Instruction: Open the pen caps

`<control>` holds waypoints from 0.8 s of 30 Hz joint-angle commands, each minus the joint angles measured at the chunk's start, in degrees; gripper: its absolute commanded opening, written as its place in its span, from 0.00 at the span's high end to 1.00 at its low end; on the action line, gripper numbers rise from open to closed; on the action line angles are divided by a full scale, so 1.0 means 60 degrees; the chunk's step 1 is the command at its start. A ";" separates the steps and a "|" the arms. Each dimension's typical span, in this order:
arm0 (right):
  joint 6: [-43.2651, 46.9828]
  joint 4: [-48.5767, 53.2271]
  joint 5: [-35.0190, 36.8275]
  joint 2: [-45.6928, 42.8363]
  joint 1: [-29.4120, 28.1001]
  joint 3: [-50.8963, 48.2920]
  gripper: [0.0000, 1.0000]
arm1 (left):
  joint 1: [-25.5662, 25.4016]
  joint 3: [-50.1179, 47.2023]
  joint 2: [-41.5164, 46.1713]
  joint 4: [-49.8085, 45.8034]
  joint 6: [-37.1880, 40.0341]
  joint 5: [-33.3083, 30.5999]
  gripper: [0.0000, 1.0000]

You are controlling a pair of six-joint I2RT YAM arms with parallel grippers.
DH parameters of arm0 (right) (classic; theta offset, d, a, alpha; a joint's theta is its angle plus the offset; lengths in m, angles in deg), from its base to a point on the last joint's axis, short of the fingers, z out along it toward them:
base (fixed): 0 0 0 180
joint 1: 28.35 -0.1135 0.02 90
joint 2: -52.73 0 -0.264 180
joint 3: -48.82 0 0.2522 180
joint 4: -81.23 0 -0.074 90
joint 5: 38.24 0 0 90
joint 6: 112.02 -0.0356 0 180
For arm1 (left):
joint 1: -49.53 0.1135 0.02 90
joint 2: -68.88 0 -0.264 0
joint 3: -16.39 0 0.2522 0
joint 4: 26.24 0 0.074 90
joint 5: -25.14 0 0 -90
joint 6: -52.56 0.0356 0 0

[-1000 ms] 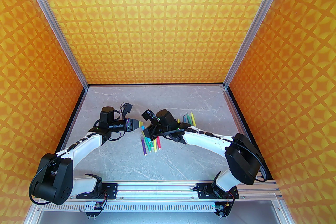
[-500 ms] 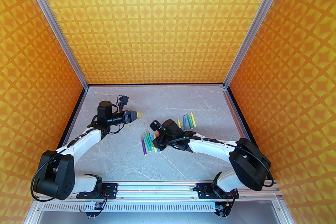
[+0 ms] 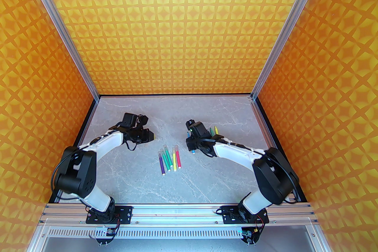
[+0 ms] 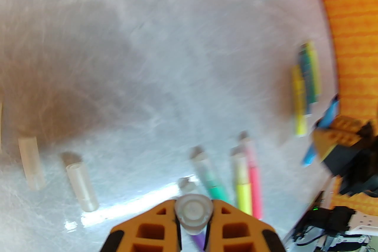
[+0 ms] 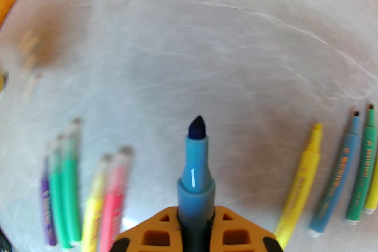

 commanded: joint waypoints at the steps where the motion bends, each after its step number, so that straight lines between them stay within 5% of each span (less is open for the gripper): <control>1: -0.0446 0.0782 0.0978 0.0482 0.0145 0.0473 1.00 | -0.0182 0.0453 -0.0369 -0.1390 0.0421 -0.1442 1.00; 14: -0.0649 0.0912 0.1057 0.1316 0.0400 0.0622 0.97 | -0.0314 0.0452 -0.0846 -0.1900 0.0556 -0.1986 1.00; 24: -0.0573 0.1259 0.1125 0.1411 0.0400 0.0840 0.85 | -0.0484 0.0800 -0.1239 -0.1957 0.0561 -0.2126 0.85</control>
